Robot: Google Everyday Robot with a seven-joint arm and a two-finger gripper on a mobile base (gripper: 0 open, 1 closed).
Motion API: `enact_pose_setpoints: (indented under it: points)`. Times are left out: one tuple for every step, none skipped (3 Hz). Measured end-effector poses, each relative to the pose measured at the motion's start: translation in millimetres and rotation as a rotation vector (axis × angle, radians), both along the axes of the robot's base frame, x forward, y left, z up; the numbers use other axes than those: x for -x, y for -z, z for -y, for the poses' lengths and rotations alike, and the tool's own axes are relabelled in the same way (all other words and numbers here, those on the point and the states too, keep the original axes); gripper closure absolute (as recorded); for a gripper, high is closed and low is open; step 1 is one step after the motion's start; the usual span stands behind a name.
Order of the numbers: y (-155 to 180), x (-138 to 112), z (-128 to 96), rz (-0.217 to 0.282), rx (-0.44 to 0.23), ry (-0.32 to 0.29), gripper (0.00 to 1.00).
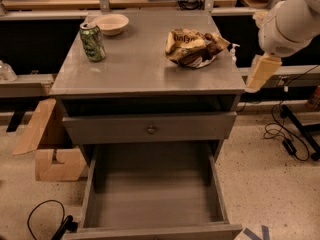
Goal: Place brown chip bag into middle drawer
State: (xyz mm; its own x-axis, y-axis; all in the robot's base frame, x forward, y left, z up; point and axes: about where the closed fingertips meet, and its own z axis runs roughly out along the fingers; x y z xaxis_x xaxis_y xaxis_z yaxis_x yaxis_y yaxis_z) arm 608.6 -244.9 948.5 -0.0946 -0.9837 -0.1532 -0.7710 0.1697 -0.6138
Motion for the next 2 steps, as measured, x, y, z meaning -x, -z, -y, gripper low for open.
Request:
enact_pose_setpoints:
  points:
    - [-4.7,-40.0,-35.3,0.059,-0.049,-0.128,0.00]
    - [-8.6,-101.8,-85.3,0.119,-0.132,-0.286,0.00]
